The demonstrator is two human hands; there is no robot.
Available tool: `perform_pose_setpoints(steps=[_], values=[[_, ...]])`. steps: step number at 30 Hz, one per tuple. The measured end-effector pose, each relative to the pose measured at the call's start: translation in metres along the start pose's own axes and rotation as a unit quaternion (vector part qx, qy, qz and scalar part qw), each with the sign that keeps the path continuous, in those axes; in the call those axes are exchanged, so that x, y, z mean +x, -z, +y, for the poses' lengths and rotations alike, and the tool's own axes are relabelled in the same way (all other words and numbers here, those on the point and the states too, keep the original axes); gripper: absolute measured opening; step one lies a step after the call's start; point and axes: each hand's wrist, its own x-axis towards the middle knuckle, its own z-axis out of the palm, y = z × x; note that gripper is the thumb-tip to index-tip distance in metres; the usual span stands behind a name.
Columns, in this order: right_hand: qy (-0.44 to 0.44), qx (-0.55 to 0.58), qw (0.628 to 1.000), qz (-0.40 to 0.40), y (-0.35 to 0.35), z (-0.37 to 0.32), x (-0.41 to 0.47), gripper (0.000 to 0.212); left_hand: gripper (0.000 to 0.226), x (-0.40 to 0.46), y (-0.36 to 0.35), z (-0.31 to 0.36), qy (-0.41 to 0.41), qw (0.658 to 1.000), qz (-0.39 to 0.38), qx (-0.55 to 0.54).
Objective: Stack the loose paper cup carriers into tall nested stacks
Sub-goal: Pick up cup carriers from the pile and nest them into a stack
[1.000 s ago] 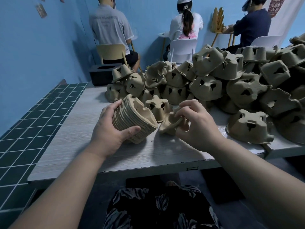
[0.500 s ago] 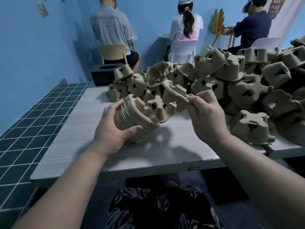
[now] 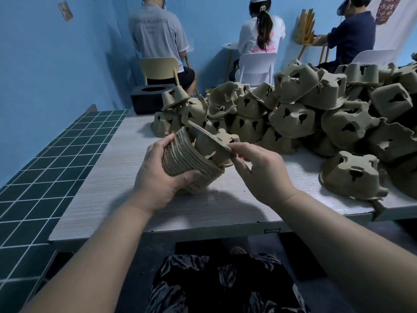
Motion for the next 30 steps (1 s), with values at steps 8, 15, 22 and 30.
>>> perform_pose_setpoints(steps=[8, 15, 22, 30], values=[[0.035, 0.015, 0.998, -0.055, 0.0, 0.001, -0.003, 0.027, 0.107, 0.0, 0.001, 0.0, -0.002, 1.0, -0.003, 0.005], [0.054, 0.023, 0.989, -0.133, 0.001, -0.004, -0.001, 0.033, 0.096, -0.001, 0.001, -0.001, -0.013, 1.0, 0.002, -0.006], [-0.148, -0.039, 0.986, -0.07, -0.011, 0.02, 0.036, 0.038, 0.102, -0.001, 0.002, -0.005, -0.016, 0.999, -0.002, -0.029], [-0.204, -0.081, 0.961, -0.165, -0.043, 0.038, 0.063, 0.062, 0.1, 0.0, 0.002, -0.008, -0.016, 0.999, 0.002, -0.042]])
